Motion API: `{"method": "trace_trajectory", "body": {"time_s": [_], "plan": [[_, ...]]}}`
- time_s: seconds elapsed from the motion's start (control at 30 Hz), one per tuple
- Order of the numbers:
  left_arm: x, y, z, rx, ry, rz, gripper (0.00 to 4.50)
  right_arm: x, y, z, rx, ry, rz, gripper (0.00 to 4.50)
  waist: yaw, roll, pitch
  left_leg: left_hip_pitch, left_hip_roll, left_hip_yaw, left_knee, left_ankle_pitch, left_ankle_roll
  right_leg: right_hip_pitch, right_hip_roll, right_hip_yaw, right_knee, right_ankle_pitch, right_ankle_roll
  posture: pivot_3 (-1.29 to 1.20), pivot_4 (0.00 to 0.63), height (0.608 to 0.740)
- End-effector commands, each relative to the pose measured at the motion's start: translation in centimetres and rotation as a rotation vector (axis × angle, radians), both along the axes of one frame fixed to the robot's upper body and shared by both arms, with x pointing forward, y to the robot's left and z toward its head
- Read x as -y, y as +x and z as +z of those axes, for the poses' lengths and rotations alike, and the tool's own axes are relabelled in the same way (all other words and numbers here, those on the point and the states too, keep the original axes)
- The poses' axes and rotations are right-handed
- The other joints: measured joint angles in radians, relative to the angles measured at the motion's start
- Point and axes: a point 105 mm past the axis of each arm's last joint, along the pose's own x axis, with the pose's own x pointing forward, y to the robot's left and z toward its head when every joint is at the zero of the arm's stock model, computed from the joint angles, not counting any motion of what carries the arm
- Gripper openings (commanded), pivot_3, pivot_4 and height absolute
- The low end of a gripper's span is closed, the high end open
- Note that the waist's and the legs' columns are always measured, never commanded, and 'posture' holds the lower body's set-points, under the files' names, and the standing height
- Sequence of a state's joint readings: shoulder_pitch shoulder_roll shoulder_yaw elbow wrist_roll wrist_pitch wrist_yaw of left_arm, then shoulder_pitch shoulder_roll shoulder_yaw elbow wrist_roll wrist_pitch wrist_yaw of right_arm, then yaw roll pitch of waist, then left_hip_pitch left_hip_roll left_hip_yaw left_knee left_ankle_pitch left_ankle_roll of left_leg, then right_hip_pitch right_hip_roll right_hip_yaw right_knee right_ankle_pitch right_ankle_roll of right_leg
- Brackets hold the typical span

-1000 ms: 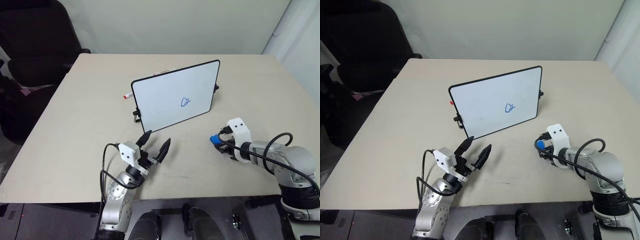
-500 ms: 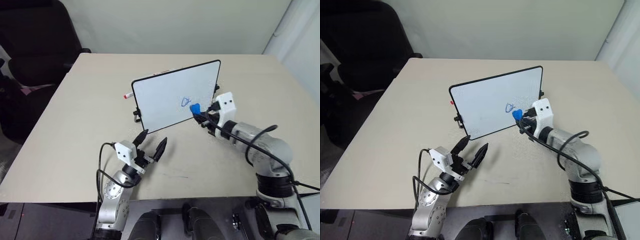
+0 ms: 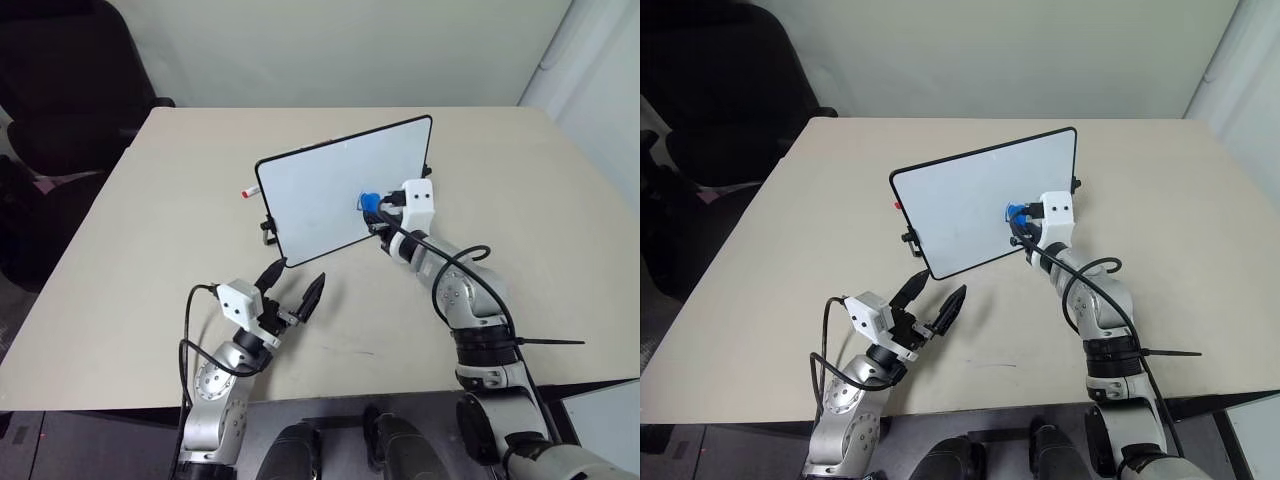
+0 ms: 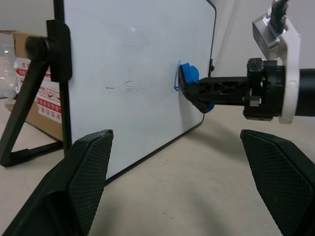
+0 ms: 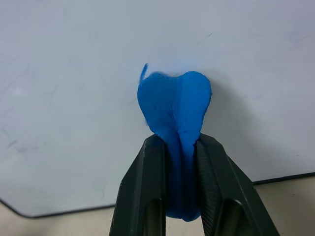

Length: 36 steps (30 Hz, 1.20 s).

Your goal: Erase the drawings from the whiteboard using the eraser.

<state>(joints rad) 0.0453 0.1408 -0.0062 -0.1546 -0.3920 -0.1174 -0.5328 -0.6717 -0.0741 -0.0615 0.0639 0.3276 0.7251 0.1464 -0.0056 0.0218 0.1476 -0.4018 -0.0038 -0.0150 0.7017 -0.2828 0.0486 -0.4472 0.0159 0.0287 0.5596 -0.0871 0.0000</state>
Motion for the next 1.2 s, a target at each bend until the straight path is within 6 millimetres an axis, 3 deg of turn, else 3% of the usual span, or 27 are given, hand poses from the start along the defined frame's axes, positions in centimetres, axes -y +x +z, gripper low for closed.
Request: {"method": "trace_trajectory", "body": {"time_s": [0.03,0.2,0.53,0.8,1.2], "plan": [[-0.1,-0.4,1.4,0.047,-0.015,0.005,4.50,1.5,0.9,1.9,0.064,0.034,-0.096,0.46,-0.002,0.000,0.000,0.000,0.000,0.000,0.000,0.001,0.000,0.000,0.000,0.000,0.000,0.000,0.000,0.00,0.150,0.740],[0.0,-0.4,1.5,0.048,-0.019,0.001,4.50,1.7,1.1,1.6,0.060,0.033,-0.109,0.46,-0.003,0.000,0.000,0.000,0.000,0.000,0.000,0.003,0.001,0.000,0.000,0.000,0.000,0.000,0.000,0.00,0.150,0.740],[0.0,-0.3,1.6,0.049,-0.014,-0.001,4.50,-5.0,-1.4,1.3,0.054,0.053,0.157,0.46,-0.020,0.000,0.000,-0.003,0.001,0.001,-0.002,0.002,-0.002,-0.006,0.001,0.000,0.002,0.001,-0.001,0.00,0.150,0.740],[-0.1,-0.3,1.6,0.050,-0.011,-0.003,4.50,-8.4,-2.6,1.7,0.070,0.065,0.286,0.46,-0.026,0.000,0.000,-0.003,0.002,0.002,-0.001,0.003,-0.004,-0.010,0.001,0.000,0.010,-0.001,-0.001,0.00,0.150,0.740],[-0.3,-0.1,1.8,0.059,-0.005,-0.002,4.50,-4.0,1.0,1.0,0.011,0.188,0.089,0.46,-0.023,0.000,0.000,-0.003,0.001,0.000,-0.001,0.009,-0.008,-0.009,0.001,0.001,0.013,-0.001,-0.005,0.00,0.150,0.740]]}}
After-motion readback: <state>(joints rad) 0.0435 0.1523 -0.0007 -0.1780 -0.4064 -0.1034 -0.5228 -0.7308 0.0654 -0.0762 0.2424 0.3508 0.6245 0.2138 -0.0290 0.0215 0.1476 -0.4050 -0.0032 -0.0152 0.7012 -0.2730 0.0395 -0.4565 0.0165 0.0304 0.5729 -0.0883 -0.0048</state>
